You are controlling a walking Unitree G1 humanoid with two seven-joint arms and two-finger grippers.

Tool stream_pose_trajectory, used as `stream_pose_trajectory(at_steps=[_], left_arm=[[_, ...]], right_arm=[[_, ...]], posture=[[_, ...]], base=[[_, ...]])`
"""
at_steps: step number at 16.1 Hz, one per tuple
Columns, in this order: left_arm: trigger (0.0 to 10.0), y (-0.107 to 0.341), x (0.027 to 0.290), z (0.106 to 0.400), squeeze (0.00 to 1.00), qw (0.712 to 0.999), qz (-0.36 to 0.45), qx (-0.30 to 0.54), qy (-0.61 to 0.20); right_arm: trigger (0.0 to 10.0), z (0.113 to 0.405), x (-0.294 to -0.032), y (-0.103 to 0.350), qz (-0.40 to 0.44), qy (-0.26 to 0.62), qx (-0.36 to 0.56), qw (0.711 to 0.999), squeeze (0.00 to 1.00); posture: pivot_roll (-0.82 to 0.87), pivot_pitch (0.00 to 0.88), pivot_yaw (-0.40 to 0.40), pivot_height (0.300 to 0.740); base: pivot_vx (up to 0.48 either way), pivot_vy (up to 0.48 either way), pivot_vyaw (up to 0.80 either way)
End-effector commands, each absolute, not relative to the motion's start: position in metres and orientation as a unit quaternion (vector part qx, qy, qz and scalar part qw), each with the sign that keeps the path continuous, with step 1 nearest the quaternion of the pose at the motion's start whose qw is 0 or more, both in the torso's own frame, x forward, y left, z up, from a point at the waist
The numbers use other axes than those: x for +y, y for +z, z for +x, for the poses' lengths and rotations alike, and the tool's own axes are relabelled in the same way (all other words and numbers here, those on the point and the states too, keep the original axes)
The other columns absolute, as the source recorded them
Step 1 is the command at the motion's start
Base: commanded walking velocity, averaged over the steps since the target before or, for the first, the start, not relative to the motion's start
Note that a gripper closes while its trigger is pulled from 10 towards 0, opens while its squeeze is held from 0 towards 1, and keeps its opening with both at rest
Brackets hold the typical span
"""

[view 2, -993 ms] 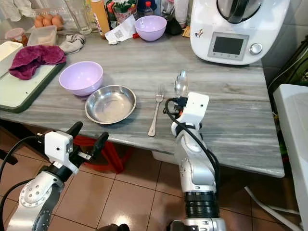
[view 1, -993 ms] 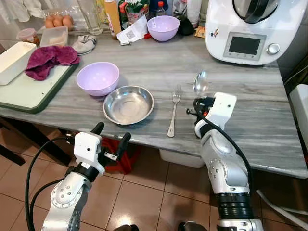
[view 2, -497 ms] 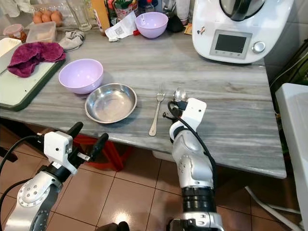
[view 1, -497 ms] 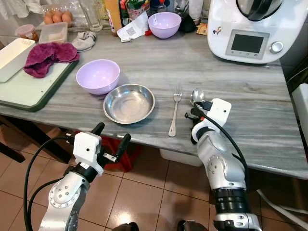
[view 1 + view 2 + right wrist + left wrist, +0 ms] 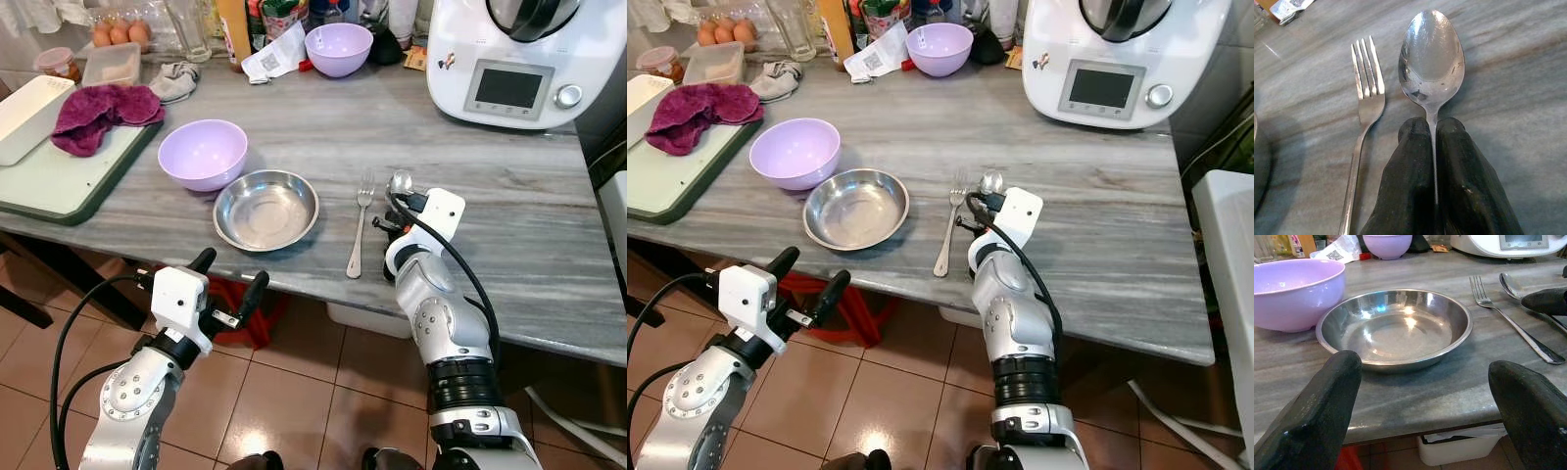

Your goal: Setting the table

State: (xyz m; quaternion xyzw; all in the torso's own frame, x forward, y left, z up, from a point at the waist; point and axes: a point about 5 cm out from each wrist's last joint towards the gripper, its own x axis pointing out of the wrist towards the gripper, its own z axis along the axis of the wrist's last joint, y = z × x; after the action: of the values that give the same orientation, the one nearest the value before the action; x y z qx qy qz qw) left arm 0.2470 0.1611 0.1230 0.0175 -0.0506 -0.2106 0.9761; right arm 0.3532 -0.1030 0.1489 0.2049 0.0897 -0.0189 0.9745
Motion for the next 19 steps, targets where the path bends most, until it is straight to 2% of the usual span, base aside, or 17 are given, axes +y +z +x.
stream_pose_trajectory(at_steps=[1,3,4,5,15,19], left_arm=[[10.0,0.121,0.162,0.246,0.00,0.975,0.020,-0.042,-0.215],[10.0,0.121,0.161,0.245,0.00,0.975,0.020,-0.041,-0.217],[10.0,0.121,0.160,0.246,0.00,0.975,0.020,-0.040,-0.218],[10.0,0.121,0.160,0.246,0.00,0.975,0.020,-0.040,-0.219],[10.0,0.121,0.160,0.246,0.00,0.975,0.021,-0.041,-0.219],[10.0,0.122,0.160,0.247,0.00,0.974,0.019,-0.044,-0.219]], right_arm=[[10.0,0.354,-0.090,0.150,0.222,-0.010,0.095,0.970,0.00],[10.0,0.354,-0.091,0.148,0.221,-0.013,0.097,0.970,0.00],[10.0,0.354,-0.093,0.144,0.215,-0.017,0.104,0.971,0.76],[10.0,0.354,-0.092,0.141,0.220,-0.014,0.111,0.969,1.00],[10.0,0.356,-0.094,0.142,0.219,-0.012,0.107,0.970,1.00],[10.0,0.357,-0.101,0.169,0.177,0.006,0.034,0.984,1.00]], posture=[[-0.07,0.203,0.057,0.740],[-0.07,0.203,0.057,0.740],[-0.07,0.203,0.058,0.740],[-0.07,0.203,0.058,0.740],[-0.07,0.197,0.055,0.740],[-0.07,0.197,0.055,0.740]], base=[[0.000,0.000,0.00],[0.000,0.000,0.00],[0.000,0.000,0.00],[0.000,0.000,0.00],[0.000,0.000,0.00],[0.000,0.000,0.00]])
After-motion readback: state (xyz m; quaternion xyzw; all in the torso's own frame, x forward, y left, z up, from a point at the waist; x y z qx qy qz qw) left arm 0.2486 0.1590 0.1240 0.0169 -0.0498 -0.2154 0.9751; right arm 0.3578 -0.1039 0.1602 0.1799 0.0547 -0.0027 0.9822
